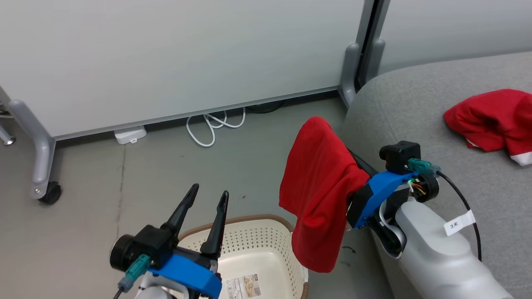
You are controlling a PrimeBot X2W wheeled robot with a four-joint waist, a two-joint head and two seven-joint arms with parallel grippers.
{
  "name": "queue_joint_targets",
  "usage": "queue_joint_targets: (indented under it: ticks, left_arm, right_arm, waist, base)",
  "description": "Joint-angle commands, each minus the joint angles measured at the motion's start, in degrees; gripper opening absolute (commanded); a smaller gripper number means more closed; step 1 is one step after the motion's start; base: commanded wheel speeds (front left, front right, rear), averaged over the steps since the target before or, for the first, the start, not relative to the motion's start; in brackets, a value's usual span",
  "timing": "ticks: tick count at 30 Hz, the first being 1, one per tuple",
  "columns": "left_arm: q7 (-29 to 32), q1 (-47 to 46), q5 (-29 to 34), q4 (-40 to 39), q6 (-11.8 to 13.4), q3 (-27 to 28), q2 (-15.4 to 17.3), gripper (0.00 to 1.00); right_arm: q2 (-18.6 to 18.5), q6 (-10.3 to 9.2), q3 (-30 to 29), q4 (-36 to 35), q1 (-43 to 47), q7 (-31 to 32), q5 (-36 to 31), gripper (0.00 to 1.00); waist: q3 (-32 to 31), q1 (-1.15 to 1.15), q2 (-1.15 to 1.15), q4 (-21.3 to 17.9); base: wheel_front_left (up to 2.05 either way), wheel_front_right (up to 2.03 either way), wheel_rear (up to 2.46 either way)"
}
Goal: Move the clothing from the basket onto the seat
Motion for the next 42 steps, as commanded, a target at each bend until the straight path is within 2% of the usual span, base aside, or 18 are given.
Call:
queue_joint_targets:
  ticks: [1,10,15,21,31,42]
  left_arm:
    - [-0.27,0.87,0.52,-0.34,-0.21,0.7,-0.39,1.0]
    - [-0.28,7.26,5.7,-0.64,-2.52,9.64,-3.4,1.0]
    - [-0.28,7.46,7.76,-0.69,-3.76,12.2,-4.52,1.0]
    - [-0.27,6.38,9.84,-0.7,-4.5,12.82,-5.4,1.0]
    - [-0.28,5.11,10.83,-0.27,-4.95,13.16,-4.58,1.0]
    - [-0.28,4.39,10.33,-0.59,-4.99,12.31,-3.41,1.0]
  right_arm:
    - [-0.32,0.03,-0.13,-0.36,-0.1,-0.16,0.33,0.0]
    - [-0.41,0.03,-0.69,-1.68,0.2,-0.33,0.2,0.0]
    - [-0.46,0.03,-1.19,-2.54,0.51,-0.45,0.03,0.0]
    - [-0.66,0.03,-2.27,-3.8,1.03,-0.57,-0.12,0.0]
    - [-0.75,0.03,-5.25,-5.97,2.89,-0.82,-1.82,0.0]
    - [0.53,0.03,-7.21,-7.54,4.92,-0.9,-3.11,0.0]
  waist:
    - [0.02,0.0,0.0,-0.64]
    - [1.08,0.0,0.0,-6.08]
    - [2.14,0.0,0.0,-10.11]
    - [3.63,0.0,0.0,-15.06]
    - [5.51,0.0,0.0,-21.92]
    - [6.45,0.0,0.0,-25.72]
  base:
    - [0.0,0.0,0.0]
    - [0.0,0.0,0.0]
    - [0.0,0.0,0.0]
    - [0.0,0.0,0.0]
    - [0.0,0.0,0.0]
    - [0.0,0.0,0.0]
